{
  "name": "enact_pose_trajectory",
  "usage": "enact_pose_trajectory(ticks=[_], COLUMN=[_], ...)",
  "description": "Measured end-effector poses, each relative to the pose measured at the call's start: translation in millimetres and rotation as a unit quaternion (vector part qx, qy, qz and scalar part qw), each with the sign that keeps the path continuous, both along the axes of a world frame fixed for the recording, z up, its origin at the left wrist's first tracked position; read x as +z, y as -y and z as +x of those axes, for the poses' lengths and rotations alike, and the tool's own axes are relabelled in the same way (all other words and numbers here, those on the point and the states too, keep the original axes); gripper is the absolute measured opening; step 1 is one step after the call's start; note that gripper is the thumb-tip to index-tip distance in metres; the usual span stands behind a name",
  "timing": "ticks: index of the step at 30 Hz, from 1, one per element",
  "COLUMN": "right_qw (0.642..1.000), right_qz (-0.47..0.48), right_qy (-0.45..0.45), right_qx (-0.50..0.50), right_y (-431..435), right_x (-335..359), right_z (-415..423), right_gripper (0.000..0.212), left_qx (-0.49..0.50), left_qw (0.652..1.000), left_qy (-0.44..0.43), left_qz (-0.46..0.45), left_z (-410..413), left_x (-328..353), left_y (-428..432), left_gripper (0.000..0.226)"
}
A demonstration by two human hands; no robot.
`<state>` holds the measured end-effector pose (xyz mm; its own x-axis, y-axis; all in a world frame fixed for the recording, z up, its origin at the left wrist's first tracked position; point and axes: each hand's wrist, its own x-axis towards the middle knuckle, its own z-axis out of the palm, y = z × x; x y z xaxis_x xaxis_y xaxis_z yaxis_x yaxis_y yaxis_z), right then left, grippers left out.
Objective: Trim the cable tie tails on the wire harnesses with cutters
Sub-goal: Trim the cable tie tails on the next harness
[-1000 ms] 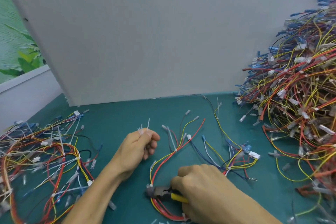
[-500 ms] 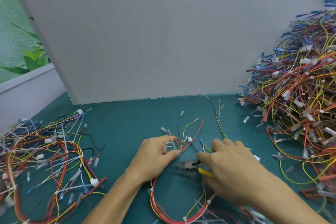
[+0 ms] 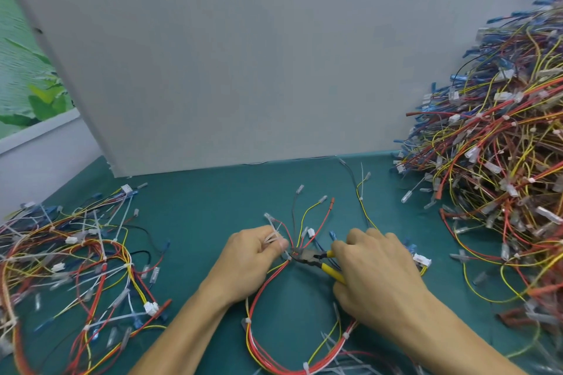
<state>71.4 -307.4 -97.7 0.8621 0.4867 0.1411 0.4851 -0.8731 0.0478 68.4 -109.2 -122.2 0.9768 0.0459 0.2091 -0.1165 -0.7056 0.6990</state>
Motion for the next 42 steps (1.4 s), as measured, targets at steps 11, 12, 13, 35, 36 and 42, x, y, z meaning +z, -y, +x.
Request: enact_pose_trajectory(ticks=[11, 12, 13, 35, 36, 42], right_qw=[1.000, 1.000, 1.000, 1.000, 1.000, 1.000], right_qz=[0.001, 0.000, 0.000, 0.025, 0.024, 0.022], right_qy=[-0.005, -0.003, -0.001, 0.000, 0.000, 0.002], right_qx=[0.003, 0.003, 0.002, -0.005, -0.005, -0.003], right_y=[1.5, 1.3, 1.0, 0.8, 0.8, 0.9], right_x=[-0.8, -0.7, -0.8, -4.2, -4.3, -6.0], right_z=[1.7, 1.8, 1.9, 2.8, 2.7, 3.7], right_gripper=[0.010, 0.009, 0.011, 0.032, 0.032, 0.031], left_qx=[-0.003, -0.003, -0.003, 0.000, 0.000, -0.001], left_qw=[1.000, 1.000, 1.000, 1.000, 1.000, 1.000], left_qy=[-0.007, -0.007, -0.007, -0.013, -0.013, -0.013], left_qz=[-0.009, -0.007, -0.006, -0.006, -0.006, -0.010], left_z=[-0.1, 0.1, 0.1, 1.6, 1.6, 0.4], left_x=[-0.5, -0.4, -0.4, -2.1, -2.0, -1.0], left_y=[-1.9, -1.8, -1.7, -3.7, -3.5, -3.1], left_gripper=[0.031, 0.031, 0.032, 0.031, 0.031, 0.031])
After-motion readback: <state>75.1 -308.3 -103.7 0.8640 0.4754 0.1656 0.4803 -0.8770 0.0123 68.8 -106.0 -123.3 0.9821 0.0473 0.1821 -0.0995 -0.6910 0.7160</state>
